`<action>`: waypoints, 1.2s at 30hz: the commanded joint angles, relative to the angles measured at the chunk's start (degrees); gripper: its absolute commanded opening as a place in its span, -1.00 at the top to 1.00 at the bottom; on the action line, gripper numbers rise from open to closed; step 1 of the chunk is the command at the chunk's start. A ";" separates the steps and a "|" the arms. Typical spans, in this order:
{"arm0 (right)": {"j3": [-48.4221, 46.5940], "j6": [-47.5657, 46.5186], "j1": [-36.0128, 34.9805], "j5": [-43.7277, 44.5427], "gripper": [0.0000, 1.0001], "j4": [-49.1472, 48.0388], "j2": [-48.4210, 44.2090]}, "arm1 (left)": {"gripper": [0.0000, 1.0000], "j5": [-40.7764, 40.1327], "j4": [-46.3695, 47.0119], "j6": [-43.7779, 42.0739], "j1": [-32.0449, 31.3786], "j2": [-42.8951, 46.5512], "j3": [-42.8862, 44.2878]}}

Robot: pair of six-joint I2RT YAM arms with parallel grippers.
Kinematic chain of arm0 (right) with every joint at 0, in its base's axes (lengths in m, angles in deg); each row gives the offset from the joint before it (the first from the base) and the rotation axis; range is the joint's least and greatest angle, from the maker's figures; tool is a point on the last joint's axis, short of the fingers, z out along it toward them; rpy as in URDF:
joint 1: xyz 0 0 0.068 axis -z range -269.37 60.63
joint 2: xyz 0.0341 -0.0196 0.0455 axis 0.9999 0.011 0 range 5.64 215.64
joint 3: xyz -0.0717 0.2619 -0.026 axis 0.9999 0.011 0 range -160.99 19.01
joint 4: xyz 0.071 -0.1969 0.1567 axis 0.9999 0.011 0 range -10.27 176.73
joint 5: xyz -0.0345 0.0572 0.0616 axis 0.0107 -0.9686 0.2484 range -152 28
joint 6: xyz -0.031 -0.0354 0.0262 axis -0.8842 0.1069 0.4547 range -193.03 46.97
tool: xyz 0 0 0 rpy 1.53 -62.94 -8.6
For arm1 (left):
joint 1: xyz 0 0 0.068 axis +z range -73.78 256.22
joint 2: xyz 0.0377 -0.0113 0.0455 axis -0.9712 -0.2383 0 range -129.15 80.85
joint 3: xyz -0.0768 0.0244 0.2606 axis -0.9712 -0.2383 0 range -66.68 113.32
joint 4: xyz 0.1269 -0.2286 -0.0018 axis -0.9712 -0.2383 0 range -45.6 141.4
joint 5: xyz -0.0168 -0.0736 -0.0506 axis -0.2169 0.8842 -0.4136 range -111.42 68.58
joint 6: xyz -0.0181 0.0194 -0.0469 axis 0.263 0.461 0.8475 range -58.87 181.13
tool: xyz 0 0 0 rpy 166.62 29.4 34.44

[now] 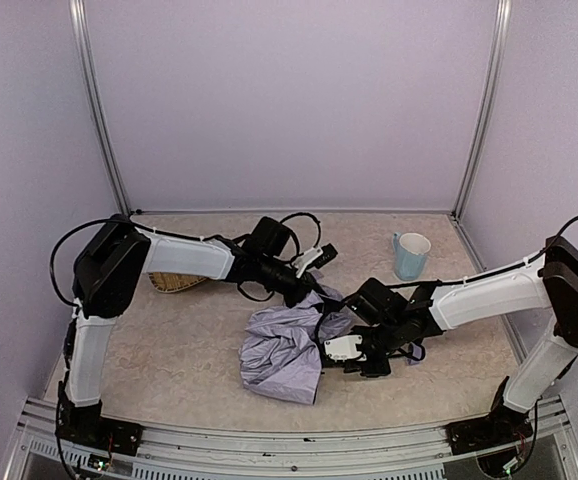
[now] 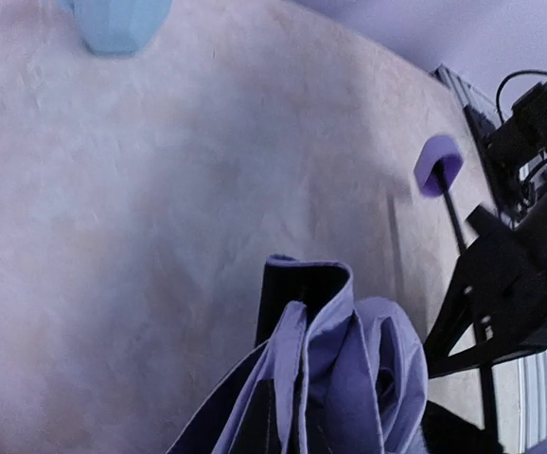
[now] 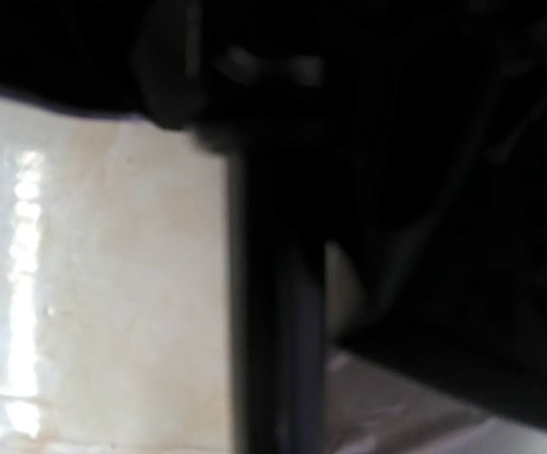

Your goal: Put away the umbrella

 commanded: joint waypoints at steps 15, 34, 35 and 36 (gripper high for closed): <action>-1.46 0.26 3.85 -7.84 1.00 5.26 2.46 | -0.54 -15.91 2.85 -4.65 8.81 2.15 -0.02; -5.22 2.74 7.40 -13.30 1.00 9.59 7.50 | -0.61 -19.06 5.93 -26.06 -9.83 50.93 -42.87; -5.42 2.69 7.48 -13.37 1.00 9.74 7.65 | -0.74 -21.03 7.08 -25.95 -12.19 52.24 -46.14; -5.60 2.58 7.52 -13.34 1.00 9.85 7.81 | -0.86 -21.71 8.26 -25.68 -13.04 53.23 -48.44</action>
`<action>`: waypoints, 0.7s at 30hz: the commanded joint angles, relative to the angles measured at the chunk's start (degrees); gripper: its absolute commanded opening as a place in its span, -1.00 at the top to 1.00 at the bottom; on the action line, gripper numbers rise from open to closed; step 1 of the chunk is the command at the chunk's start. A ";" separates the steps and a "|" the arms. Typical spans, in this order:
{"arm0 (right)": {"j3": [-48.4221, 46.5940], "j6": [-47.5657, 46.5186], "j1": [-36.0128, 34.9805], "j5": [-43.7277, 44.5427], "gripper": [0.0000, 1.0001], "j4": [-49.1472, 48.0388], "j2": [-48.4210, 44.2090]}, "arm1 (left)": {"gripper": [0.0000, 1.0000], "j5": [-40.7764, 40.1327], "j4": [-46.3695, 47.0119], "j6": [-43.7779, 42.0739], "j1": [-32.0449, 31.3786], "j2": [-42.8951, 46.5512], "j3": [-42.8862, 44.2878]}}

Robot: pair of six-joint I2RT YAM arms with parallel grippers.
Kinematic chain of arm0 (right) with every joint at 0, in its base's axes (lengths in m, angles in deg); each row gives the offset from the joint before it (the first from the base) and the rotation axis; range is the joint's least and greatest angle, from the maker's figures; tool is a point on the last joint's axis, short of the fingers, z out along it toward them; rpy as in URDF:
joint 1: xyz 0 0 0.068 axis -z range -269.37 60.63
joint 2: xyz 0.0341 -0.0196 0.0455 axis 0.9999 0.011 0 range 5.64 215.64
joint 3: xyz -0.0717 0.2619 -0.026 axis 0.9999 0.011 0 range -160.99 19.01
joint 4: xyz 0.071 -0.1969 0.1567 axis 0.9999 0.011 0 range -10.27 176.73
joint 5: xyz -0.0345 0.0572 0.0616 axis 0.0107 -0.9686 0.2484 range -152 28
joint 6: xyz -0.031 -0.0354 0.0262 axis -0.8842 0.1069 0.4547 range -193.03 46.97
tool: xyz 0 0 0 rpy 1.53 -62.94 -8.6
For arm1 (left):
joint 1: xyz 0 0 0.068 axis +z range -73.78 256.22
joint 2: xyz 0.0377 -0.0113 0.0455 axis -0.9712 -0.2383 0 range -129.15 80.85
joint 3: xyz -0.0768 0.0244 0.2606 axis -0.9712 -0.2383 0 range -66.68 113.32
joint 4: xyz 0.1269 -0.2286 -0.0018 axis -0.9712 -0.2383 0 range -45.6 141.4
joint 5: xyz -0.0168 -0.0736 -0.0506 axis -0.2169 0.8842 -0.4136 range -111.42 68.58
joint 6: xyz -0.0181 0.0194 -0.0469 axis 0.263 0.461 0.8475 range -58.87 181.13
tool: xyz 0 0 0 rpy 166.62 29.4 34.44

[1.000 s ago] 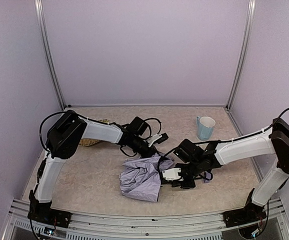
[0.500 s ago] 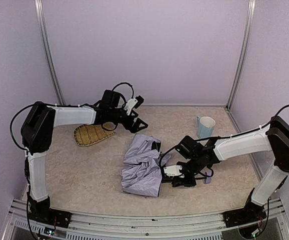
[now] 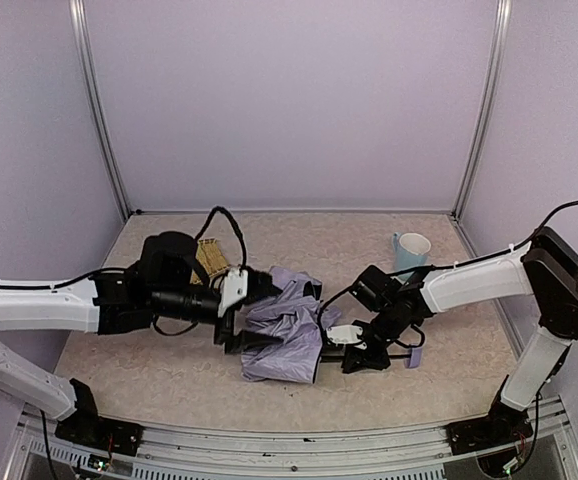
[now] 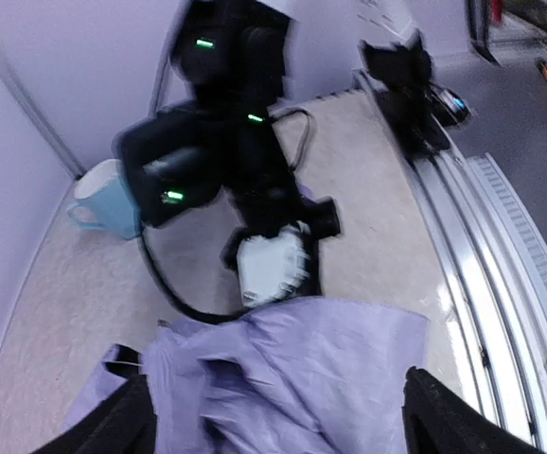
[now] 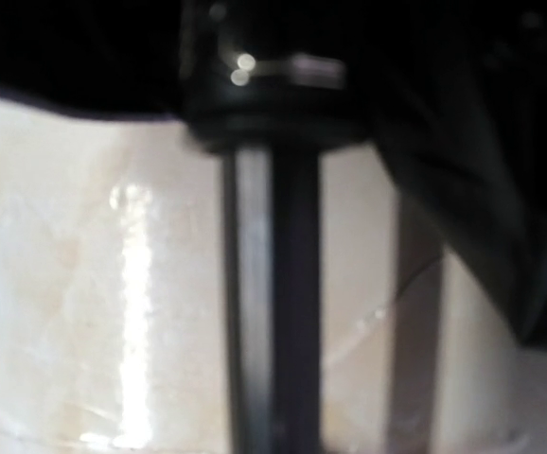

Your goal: Put away the umbrella

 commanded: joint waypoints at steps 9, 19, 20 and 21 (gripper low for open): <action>-1.60 0.23 0.62 -0.14 1.00 3.63 3.82 | -0.98 -10.31 9.03 -4.56 -3.73 -8.91 -9.72; 0.13 -1.01 0.49 1.44 1.00 -2.08 0.10 | -0.40 1.51 4.55 7.04 6.19 -21.87 -2.31; 0.80 -0.82 0.45 2.16 0.84 -3.69 -0.98 | -0.25 2.86 3.95 7.97 6.24 -22.31 -2.33; 1.53 -0.64 0.49 2.55 0.70 -5.39 -2.45 | -0.13 4.39 3.67 8.87 6.30 -22.69 -2.40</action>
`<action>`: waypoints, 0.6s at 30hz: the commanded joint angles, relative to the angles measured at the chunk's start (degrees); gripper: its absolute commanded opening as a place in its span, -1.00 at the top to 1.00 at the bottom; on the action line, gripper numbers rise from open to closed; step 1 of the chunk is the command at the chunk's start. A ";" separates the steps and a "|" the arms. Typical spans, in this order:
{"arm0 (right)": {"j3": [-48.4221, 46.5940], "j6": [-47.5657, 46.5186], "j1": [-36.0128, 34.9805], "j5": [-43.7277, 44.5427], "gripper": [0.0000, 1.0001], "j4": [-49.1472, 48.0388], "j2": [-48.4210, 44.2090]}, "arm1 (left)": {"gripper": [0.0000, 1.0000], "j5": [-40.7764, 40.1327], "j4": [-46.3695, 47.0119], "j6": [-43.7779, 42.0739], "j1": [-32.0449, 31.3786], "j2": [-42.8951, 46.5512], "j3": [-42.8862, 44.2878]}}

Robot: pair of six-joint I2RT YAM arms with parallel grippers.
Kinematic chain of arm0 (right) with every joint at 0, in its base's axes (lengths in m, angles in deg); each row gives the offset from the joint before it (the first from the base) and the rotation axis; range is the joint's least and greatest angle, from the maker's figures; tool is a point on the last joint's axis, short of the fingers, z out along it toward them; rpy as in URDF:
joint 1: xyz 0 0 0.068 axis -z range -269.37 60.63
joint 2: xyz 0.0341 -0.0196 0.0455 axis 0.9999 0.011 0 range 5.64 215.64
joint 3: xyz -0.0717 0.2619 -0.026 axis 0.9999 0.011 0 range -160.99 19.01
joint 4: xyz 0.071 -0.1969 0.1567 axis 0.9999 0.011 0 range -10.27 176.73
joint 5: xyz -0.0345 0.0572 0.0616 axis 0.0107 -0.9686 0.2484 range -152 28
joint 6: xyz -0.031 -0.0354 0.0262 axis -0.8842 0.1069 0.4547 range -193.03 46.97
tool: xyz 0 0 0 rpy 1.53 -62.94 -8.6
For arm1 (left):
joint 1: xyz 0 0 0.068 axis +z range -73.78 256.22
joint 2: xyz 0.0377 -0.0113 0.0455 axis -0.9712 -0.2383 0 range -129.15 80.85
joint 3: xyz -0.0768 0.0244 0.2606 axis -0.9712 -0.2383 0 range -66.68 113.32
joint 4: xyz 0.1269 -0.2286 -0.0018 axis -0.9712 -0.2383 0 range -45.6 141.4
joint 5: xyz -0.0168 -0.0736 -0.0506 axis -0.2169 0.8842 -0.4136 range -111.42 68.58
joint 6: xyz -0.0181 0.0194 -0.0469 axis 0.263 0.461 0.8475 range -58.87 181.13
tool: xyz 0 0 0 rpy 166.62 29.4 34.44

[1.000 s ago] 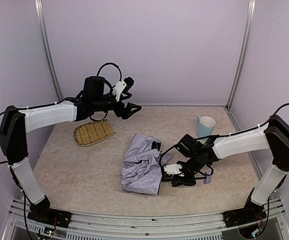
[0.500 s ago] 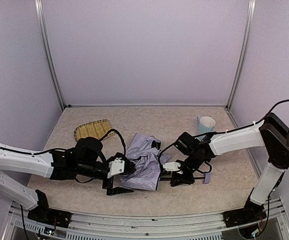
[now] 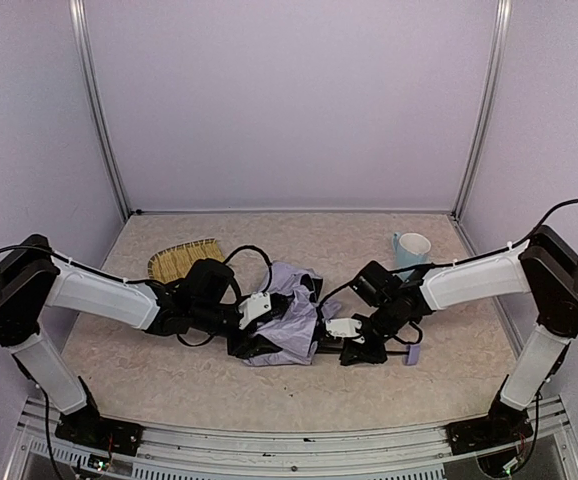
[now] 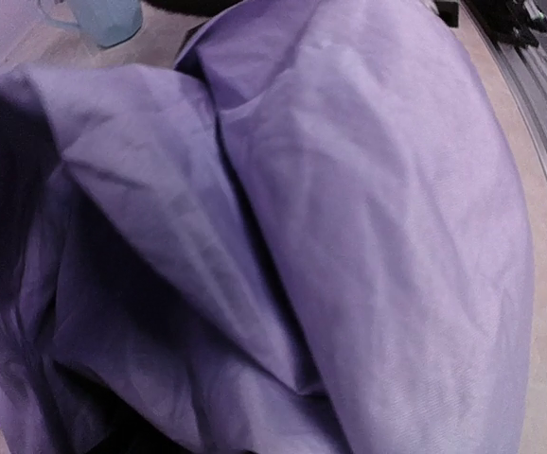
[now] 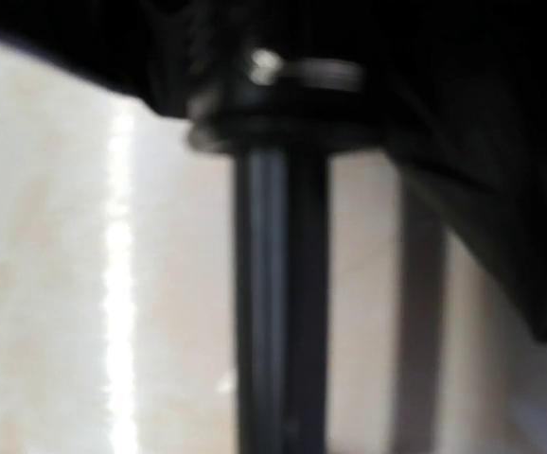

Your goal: Put away the umbrella

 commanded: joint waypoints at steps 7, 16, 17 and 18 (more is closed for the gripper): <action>7.23 -0.18 -0.70 7.98 0.00 -12.61 -10.50 | 0.46 14.87 -4.31 12.71 2.46 -6.37 1.66; 14.24 -1.43 -5.70 17.53 -0.56 -23.41 -23.64 | 0.60 24.36 -7.63 19.83 6.26 -11.00 4.99; 14.65 -1.95 -7.50 19.24 -0.57 -24.66 -24.72 | 0.62 25.34 -8.22 20.60 6.70 -11.72 5.56; 15.04 -2.34 -9.65 20.86 -0.57 -26.84 -25.47 | 0.64 26.84 -8.82 21.32 7.06 -12.54 6.22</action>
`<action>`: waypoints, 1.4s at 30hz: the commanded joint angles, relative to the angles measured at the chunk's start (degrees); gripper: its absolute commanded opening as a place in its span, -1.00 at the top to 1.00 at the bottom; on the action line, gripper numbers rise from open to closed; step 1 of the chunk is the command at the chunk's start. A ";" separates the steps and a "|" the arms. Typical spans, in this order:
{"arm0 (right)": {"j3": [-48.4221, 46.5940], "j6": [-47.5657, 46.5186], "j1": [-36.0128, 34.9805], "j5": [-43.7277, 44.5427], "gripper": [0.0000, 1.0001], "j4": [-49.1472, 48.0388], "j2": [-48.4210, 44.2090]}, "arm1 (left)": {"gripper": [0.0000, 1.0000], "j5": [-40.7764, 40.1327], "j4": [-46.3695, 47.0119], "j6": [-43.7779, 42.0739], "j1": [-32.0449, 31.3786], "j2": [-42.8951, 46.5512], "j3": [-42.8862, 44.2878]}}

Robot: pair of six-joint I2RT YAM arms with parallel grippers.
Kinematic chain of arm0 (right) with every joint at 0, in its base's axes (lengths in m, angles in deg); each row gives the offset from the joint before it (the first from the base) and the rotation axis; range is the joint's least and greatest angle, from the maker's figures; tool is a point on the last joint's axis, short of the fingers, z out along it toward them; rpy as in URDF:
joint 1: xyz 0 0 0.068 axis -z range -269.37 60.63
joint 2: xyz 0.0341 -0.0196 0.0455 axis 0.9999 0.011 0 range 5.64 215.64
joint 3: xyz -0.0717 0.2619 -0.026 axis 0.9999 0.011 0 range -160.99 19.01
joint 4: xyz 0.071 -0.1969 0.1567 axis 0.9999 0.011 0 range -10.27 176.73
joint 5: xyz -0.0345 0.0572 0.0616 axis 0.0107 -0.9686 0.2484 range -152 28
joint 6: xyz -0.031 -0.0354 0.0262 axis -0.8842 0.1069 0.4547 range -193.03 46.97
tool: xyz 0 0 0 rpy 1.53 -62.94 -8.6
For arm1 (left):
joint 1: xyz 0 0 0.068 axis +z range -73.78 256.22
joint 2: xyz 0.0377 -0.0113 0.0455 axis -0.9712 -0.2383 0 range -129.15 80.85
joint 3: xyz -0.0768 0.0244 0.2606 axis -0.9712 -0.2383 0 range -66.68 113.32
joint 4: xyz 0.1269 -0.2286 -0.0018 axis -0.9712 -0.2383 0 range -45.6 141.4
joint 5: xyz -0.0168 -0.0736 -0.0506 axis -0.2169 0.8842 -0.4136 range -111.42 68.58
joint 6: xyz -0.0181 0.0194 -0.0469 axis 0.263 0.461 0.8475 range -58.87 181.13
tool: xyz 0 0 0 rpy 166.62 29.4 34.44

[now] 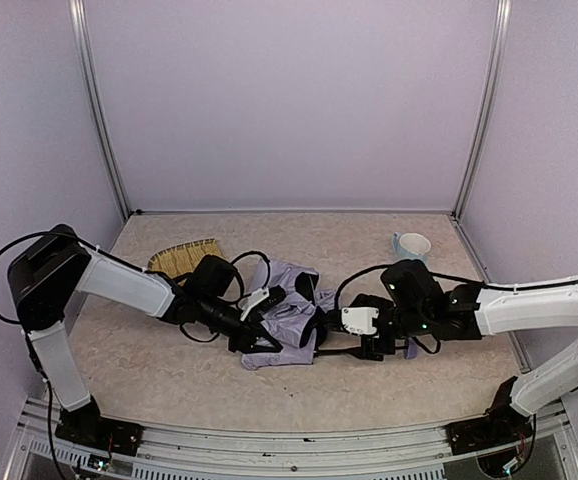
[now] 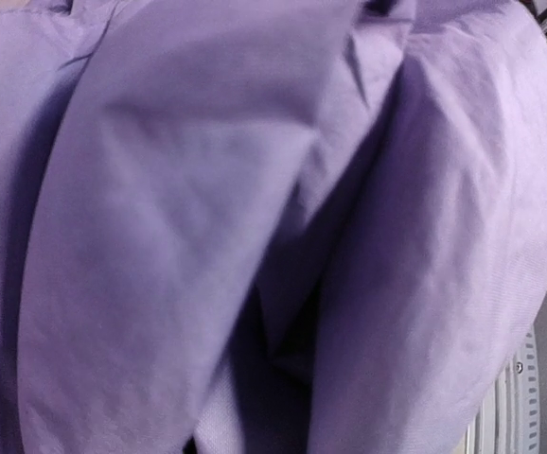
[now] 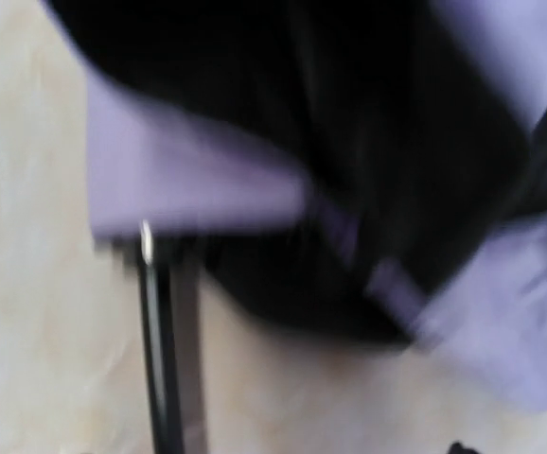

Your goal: Put away the umbrella

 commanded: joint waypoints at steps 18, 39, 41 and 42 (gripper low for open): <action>-11.72 -13.25 -11.47 13.39 -0.81 -20.71 25.07 | 0.87 16.88 -12.54 8.46 3.99 -14.43 8.63; -21.41 3.84 -5.68 -4.73 0.29 12.82 39.10 | -0.63 7.68 14.14 8.58 8.94 3.89 1.95; -21.66 5.00 -5.52 -5.55 0.36 14.13 38.87 | -0.66 5.10 24.83 9.30 9.52 8.94 -3.21; -22.20 5.49 -5.38 -6.12 0.39 15.45 38.86 | -0.67 3.40 28.89 9.38 9.47 11.31 -7.00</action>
